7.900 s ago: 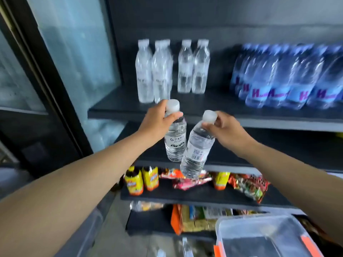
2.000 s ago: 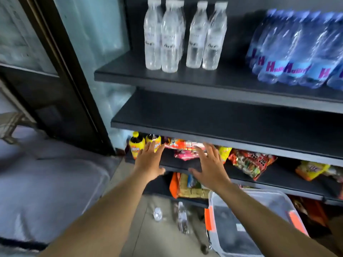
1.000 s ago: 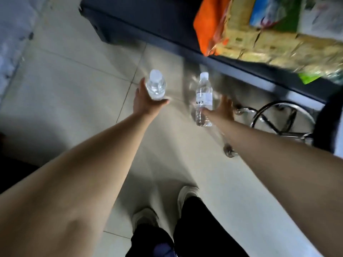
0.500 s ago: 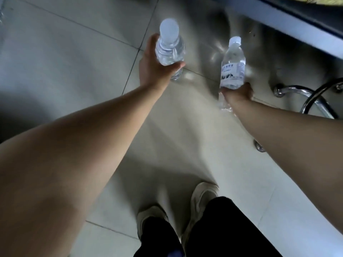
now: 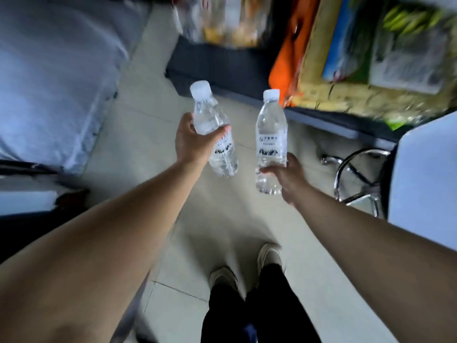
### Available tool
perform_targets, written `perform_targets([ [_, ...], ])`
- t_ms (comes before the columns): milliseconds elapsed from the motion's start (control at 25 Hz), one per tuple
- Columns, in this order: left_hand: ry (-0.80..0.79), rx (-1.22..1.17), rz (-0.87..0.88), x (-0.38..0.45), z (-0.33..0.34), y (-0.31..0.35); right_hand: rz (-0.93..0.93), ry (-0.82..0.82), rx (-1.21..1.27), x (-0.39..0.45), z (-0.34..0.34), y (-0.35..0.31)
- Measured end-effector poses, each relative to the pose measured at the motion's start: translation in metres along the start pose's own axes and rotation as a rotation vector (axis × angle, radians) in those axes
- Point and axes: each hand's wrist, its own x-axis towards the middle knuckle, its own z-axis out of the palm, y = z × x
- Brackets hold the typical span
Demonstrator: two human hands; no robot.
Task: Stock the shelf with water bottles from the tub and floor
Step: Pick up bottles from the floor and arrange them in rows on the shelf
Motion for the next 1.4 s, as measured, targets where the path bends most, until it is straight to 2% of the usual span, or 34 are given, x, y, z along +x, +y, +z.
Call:
perform_targets([
  [200,-0.085,-0.047,0.17,-0.049,-0.073,0.179,-0.148,-0.123,0.094,-0.142,-0.007,-0.143],
  [480,-0.147,-0.06,0.574,-0.145,-0.175,0.475,-0.569,-0.363,0.178,-0.341,-0.052,-0.387],
  [600,-0.179,-0.018,0.739,-0.19,-0.218,0.582,-0.758,-0.409,0.199,-0.425,-0.079,-0.47],
  [760,-0.224,-0.028,0.833,-0.267,-0.263,0.704,-0.895,-0.454,0.269,-0.527,-0.12,-0.554],
  [920,-0.28,-0.01,0.888,-0.328,-0.284,0.776,-0.999,-0.381,0.296,-0.595,-0.149,-0.607],
  [1080,-0.274,0.018,0.952,-0.345,-0.278,0.814,-1.131,-0.338,0.232,-0.616,-0.172,-0.638],
  [1280,-0.367,-0.027,0.935,-0.305,-0.246,0.83,-1.171,-0.268,0.166,-0.575,-0.18,-0.677],
  [1400,-0.361,0.049,0.872,-0.254,-0.213,0.835,-1.139,-0.235,0.143,-0.525,-0.18,-0.708],
])
